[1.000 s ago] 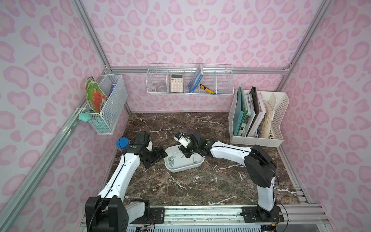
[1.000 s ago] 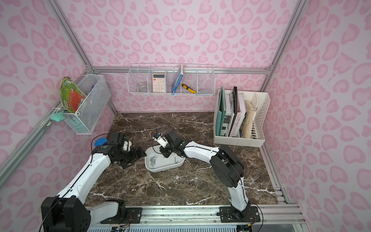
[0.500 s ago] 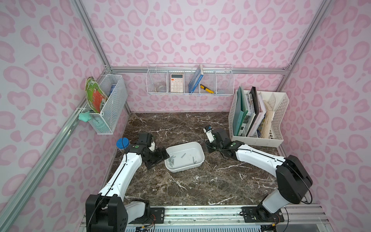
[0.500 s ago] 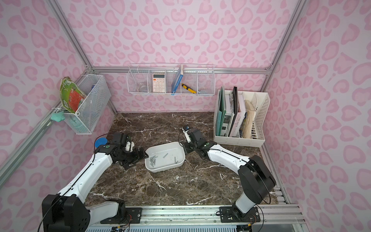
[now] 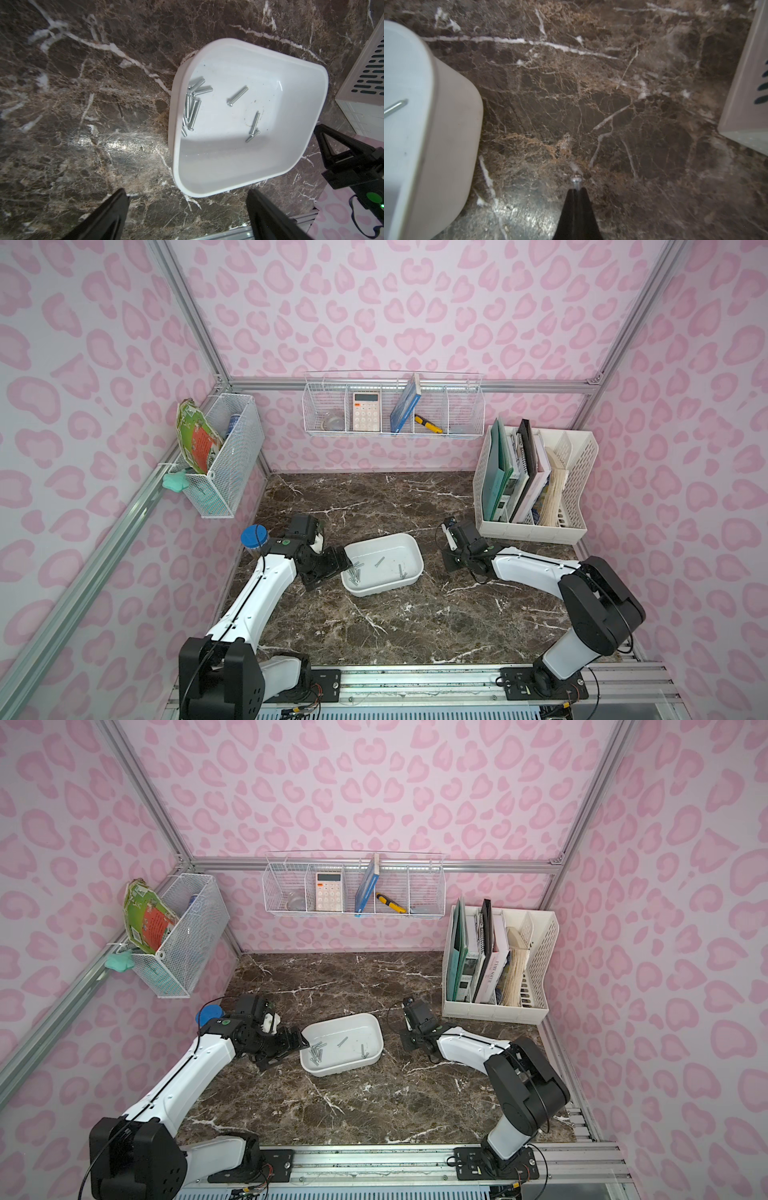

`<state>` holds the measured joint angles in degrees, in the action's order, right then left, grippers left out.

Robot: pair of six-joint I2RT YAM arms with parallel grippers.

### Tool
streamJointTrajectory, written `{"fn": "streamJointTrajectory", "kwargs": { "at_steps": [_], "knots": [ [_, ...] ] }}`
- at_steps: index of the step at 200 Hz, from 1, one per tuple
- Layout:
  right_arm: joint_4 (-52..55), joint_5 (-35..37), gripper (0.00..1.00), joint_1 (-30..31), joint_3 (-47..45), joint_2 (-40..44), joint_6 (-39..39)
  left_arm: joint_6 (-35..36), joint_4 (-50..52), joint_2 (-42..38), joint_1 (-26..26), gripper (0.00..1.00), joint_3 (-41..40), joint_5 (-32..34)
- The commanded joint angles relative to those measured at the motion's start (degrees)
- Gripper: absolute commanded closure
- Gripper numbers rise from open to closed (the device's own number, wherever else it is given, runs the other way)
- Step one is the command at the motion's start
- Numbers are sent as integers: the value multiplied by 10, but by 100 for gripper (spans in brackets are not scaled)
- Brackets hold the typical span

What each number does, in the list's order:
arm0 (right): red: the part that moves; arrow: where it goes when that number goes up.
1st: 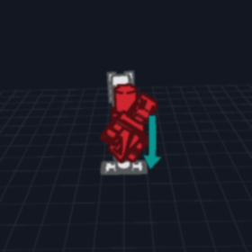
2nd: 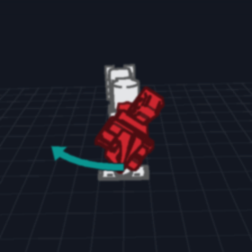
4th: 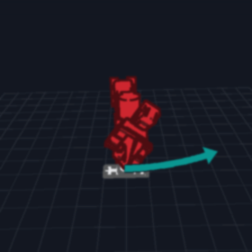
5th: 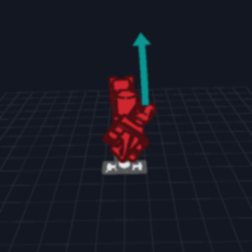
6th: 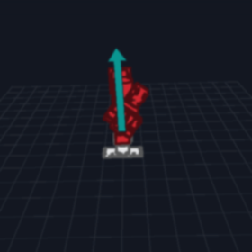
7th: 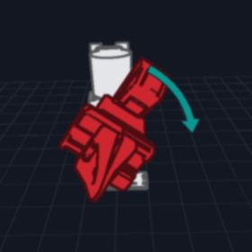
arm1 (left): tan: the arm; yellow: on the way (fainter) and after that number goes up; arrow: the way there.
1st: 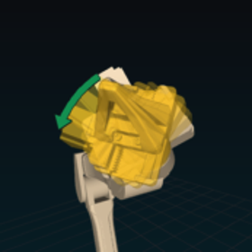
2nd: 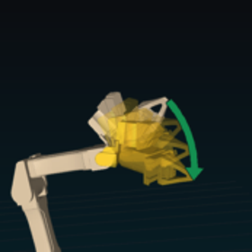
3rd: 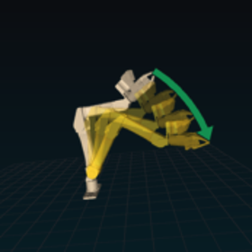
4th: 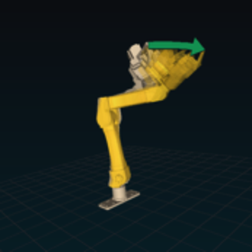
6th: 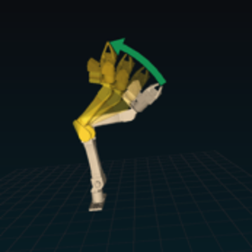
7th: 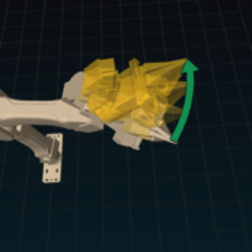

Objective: Take out the screws from the storage box
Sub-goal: Place the screw at the center of the board.

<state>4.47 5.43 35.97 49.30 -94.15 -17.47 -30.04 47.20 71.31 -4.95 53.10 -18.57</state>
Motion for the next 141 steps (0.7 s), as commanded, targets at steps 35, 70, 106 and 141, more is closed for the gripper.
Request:
{"fn": "streamJointTrajectory", "kwargs": {
  "at_steps": [35, 70, 106, 141],
  "knots": [
    [-26, -4, 100, -1, -14, -36, -24, 3, 11, 1, -2, 7, 6, 5],
    [-29, 2, 98, -1, -28, -27, -27, 3, 10, -2, -2, 7, 6, 6],
    [-28, -1, 95, -1, -27, -24, -25, 4, 11, -4, -2, 6, 6, 8],
    [-23, -8, 92, -1, -14, -4, -18, 4, 11, -4, -3, 6, 6, 9]
  ]
}}
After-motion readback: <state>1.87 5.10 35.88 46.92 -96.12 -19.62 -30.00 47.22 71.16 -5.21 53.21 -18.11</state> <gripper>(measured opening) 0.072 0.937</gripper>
